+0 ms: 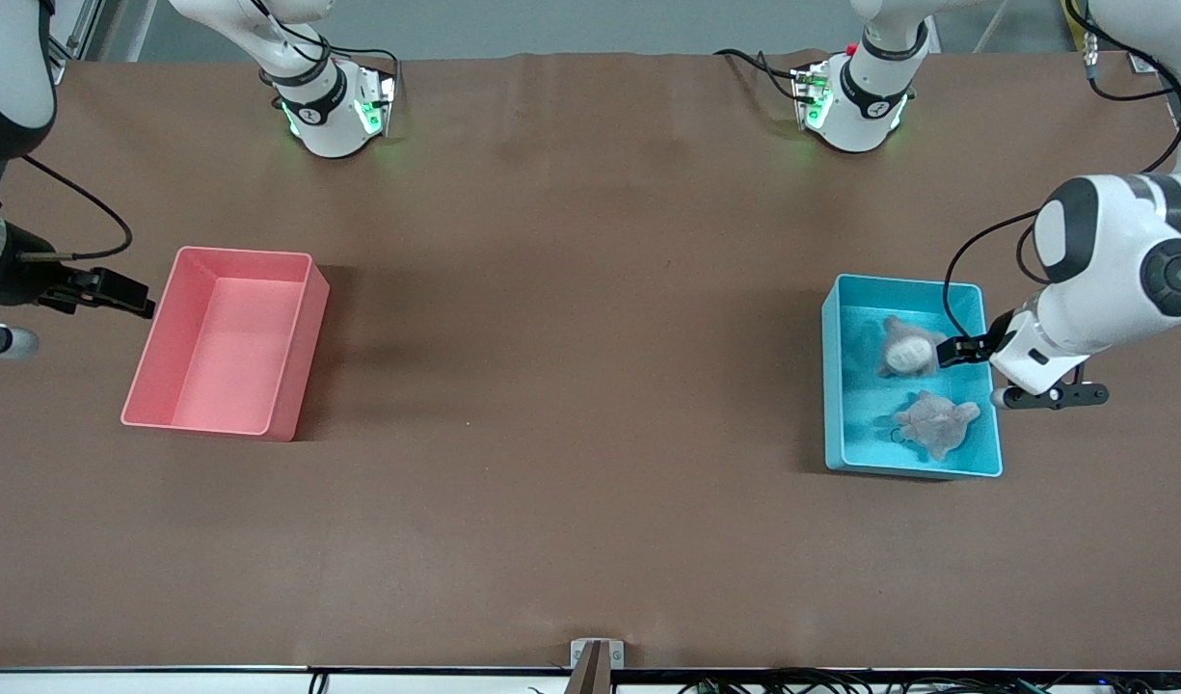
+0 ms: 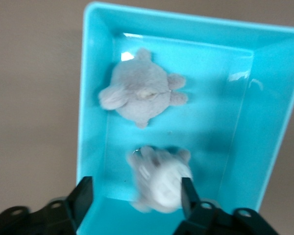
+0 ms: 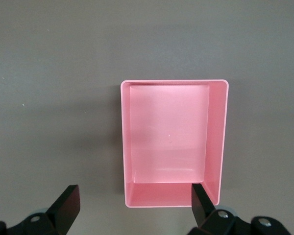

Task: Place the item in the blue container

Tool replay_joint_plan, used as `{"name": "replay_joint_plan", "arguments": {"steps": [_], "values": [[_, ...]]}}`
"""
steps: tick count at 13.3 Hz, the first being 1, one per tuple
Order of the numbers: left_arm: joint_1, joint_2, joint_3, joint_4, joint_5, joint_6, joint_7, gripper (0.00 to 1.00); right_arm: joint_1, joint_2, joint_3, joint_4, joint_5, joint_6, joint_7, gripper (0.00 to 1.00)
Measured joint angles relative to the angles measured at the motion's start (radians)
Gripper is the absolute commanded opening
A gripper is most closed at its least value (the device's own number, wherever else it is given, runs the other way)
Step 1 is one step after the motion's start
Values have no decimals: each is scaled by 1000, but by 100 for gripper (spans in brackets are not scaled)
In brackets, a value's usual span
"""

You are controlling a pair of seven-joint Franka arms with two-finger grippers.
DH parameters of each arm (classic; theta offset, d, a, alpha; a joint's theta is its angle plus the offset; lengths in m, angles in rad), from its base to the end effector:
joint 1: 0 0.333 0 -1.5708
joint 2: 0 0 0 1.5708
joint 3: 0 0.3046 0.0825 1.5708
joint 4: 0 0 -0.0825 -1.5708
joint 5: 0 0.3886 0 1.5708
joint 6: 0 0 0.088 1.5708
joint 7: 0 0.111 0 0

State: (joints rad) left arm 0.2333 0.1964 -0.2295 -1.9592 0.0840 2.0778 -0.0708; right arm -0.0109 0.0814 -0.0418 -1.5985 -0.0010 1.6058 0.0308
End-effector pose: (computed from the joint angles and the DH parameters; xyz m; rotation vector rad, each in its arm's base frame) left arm 0.5890 0.0103 0.3553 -3.1094 -0.0526 0.1102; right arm 0.5810 -0.0299 0.5524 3.1331 -0.1308 -0.1162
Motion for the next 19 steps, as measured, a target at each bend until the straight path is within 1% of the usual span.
{"name": "replay_joint_plan", "arguments": {"steps": [2,3,4,6,7,8,12,15,17,19], "values": [[1,-94,0,39,-1,-69,0,100,-1,-56,-4,-35,0,-14,0,100],[1,-139,-1,84,-2,-143,0,100,-1,-82,-4,-52,0,-18,0,100],[2,-171,-1,155,-2,-239,0,100,-1,-103,-4,-66,0,-21,0,100],[2,-189,-1,328,-2,-420,0,100,-1,-127,-4,-80,0,-23,-1,100],[1,-187,-1,389,-2,-485,0,100,-1,-132,-4,-82,-1,-23,-6,100],[1,-186,-3,422,-2,-522,0,100,-1,-135,-4,-82,-3,-23,-18,100],[-1,-199,-36,483,-3,-616,0,100,-1,-144,-4,-82,-6,-26,-33,100],[-5,-235,-64,494,-5,-669,0,100,-4,-160,-5,-82,-7,-29,-35,100],[-50,-240,-45,488,-13,-670,1,100,-7,-165,-6,-82,-7,-29,-47,100],[-147,-239,33,461,-13,-657,-1,100,-7,-165,-6,-82,-7,-28,-69,100]]}}
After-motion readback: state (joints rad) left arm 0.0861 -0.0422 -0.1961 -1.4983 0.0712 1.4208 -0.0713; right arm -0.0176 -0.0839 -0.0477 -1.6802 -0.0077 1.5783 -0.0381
